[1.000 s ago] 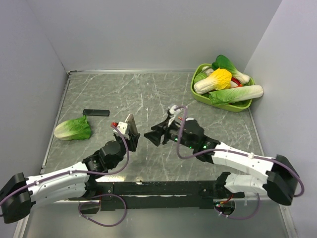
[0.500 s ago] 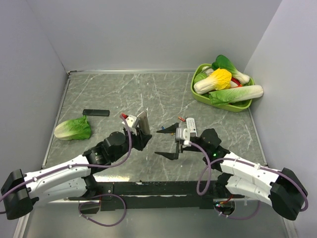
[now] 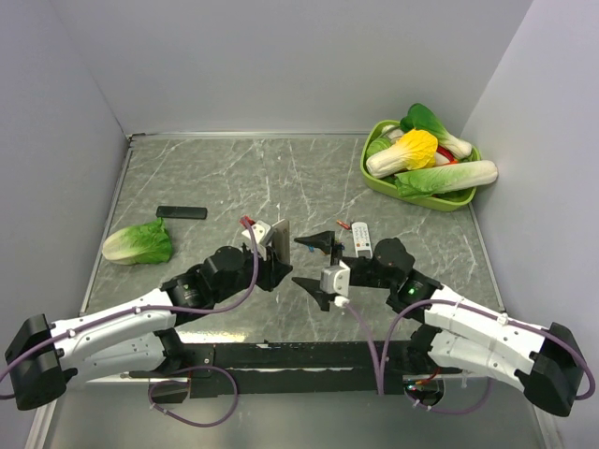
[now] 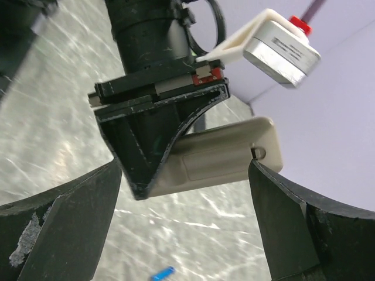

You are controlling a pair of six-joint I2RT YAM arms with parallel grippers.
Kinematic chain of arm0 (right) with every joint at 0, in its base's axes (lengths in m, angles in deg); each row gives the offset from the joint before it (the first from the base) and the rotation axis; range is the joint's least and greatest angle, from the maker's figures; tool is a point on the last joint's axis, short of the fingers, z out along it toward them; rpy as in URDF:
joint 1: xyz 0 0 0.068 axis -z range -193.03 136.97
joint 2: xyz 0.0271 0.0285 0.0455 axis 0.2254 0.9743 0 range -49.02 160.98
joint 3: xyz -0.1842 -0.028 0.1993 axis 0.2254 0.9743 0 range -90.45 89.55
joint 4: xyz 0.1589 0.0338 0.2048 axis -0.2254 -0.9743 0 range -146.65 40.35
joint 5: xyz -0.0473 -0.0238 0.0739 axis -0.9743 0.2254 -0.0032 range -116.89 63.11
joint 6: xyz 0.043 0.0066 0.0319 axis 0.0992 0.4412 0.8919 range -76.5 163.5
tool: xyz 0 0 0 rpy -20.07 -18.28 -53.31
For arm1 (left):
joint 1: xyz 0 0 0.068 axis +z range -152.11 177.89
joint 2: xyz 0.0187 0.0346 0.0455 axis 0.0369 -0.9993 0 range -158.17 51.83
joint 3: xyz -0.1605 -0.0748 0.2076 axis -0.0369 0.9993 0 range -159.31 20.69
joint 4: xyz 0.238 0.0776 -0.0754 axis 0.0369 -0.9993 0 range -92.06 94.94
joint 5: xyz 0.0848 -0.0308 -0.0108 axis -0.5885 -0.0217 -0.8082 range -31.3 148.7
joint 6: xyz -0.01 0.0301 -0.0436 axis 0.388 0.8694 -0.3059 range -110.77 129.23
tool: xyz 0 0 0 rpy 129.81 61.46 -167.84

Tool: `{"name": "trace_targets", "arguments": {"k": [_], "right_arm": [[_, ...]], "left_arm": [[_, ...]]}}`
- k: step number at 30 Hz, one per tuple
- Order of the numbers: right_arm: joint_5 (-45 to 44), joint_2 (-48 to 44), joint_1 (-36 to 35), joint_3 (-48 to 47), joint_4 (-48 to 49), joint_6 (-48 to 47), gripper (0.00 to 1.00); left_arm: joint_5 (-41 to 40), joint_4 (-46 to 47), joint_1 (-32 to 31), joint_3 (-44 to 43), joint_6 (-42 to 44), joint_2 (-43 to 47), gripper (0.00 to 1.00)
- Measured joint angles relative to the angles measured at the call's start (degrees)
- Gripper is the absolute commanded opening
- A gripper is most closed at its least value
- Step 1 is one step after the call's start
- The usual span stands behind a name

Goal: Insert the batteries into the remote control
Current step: Remove the battery cover from the remote control.

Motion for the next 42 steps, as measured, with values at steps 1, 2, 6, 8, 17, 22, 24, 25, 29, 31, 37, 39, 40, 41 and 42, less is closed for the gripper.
{"name": "trace_targets", "arguments": {"k": [1,2,6,8,17,22,24,25,29,31,37,39,40,41,42], "right_arm": [[-1.6,0.0,-0.9,-0.4,-0.9,-1.9,0.96],[-3.5,0.1,-1.8,-0.7,-1.7,-3.7,0.95],[-9.4,0.9,-4.3,-1.6,-2.9,-9.5,0.95],[-11.1,1.2,-4.6,-1.6,-3.3,-11.2,0.95],[-13.6,2.3,-4.7,-1.7,-3.8,-13.7,0.95],[-13.3,2.3,-4.7,-1.8,-3.6,-13.8,0.96],[-13.2,2.4,-4.7,-2.4,-4.0,-13.8,0.96],[-13.1,2.5,-4.7,-2.6,-4.0,-13.8,0.96],[-12.4,2.7,-4.7,-3.4,-4.0,-13.8,0.96],[-12.3,2.7,-4.7,-3.6,-4.0,-13.8,0.96],[-12.3,3.1,-4.7,-4.3,-4.8,-13.7,0.93],[-12.2,3.2,-4.7,-4.3,-4.9,-13.6,0.90],[-12.2,3.2,-4.7,-4.3,-4.9,-13.5,0.89],[-12.2,3.3,-4.7,-4.3,-4.9,-13.3,0.88],[-12.2,3.4,-4.7,-4.3,-4.9,-13.3,0.87]], "left_arm": [[0.4,-0.4,0.0,-0.3,0.0,-0.1,0.01],[0.7,-0.6,0.0,-0.6,0.0,-0.1,0.01],[1.6,-0.6,0.0,-1.4,0.0,-0.2,0.01],[2.1,-0.6,0.0,-1.5,0.0,-0.2,0.01],[3.9,-0.8,0.0,-1.6,0.4,-1.2,0.01],[4.8,-1.2,0.1,-2.1,0.5,-1.6,0.01],[5.0,-1.3,0.1,-2.5,0.5,-1.9,0.01],[5.0,-1.4,0.1,-2.5,0.5,-1.9,0.01],[5.5,-1.7,0.1,-2.5,0.7,-1.9,0.01],[5.6,-1.9,0.1,-2.5,0.9,-1.9,0.01],[5.7,-2.1,0.1,-2.5,0.9,-1.9,0.01],[5.6,-2.1,0.1,-2.5,0.9,-1.9,0.01],[5.6,-2.1,0.1,-2.5,0.9,-1.9,0.01],[5.6,-2.2,0.1,-2.5,0.9,-1.9,0.01],[5.6,-2.3,0.1,-2.5,0.9,-1.8,0.01]]}}
